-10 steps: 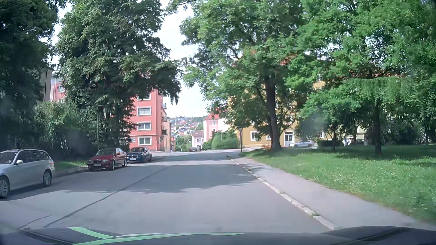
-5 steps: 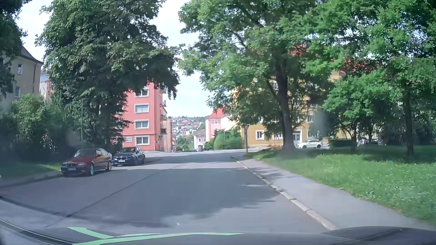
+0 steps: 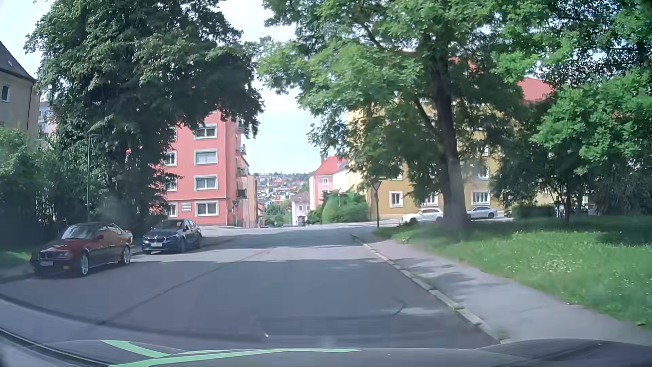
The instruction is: Follow the waypoints while adhering to traffic rules and regulations
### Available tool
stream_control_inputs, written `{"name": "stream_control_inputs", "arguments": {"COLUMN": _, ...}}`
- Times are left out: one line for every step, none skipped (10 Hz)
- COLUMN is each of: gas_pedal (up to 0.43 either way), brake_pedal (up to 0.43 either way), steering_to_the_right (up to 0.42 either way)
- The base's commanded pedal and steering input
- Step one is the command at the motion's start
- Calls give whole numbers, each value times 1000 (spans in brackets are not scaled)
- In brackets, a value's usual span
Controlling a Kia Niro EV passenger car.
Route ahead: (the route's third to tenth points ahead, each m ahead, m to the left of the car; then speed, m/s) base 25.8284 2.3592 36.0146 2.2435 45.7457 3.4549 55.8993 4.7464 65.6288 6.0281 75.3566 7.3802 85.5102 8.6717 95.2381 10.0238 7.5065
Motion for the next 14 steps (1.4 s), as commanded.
{"name": "stream_control_inputs", "arguments": {"gas_pedal": 0, "brake_pedal": 85, "steering_to_the_right": -9}}
{"name": "stream_control_inputs", "arguments": {"gas_pedal": 0, "brake_pedal": 91, "steering_to_the_right": -9}}
{"name": "stream_control_inputs", "arguments": {"gas_pedal": 0, "brake_pedal": 98, "steering_to_the_right": -8}}
{"name": "stream_control_inputs", "arguments": {"gas_pedal": 0, "brake_pedal": 104, "steering_to_the_right": -8}}
{"name": "stream_control_inputs", "arguments": {"gas_pedal": 0, "brake_pedal": 104, "steering_to_the_right": -8}}
{"name": "stream_control_inputs", "arguments": {"gas_pedal": 0, "brake_pedal": 104, "steering_to_the_right": -8}}
{"name": "stream_control_inputs", "arguments": {"gas_pedal": 0, "brake_pedal": 110, "steering_to_the_right": -8}}
{"name": "stream_control_inputs", "arguments": {"gas_pedal": 0, "brake_pedal": 116, "steering_to_the_right": -8}}
{"name": "stream_control_inputs", "arguments": {"gas_pedal": 0, "brake_pedal": 128, "steering_to_the_right": -8}}
{"name": "stream_control_inputs", "arguments": {"gas_pedal": 0, "brake_pedal": 140, "steering_to_the_right": -8}}
{"name": "stream_control_inputs", "arguments": {"gas_pedal": 0, "brake_pedal": 146, "steering_to_the_right": -9}}
{"name": "stream_control_inputs", "arguments": {"gas_pedal": 0, "brake_pedal": 152, "steering_to_the_right": -9}}
{"name": "stream_control_inputs", "arguments": {"gas_pedal": 0, "brake_pedal": 152, "steering_to_the_right": -9}}
{"name": "stream_control_inputs", "arguments": {"gas_pedal": 0, "brake_pedal": 159, "steering_to_the_right": -9}}
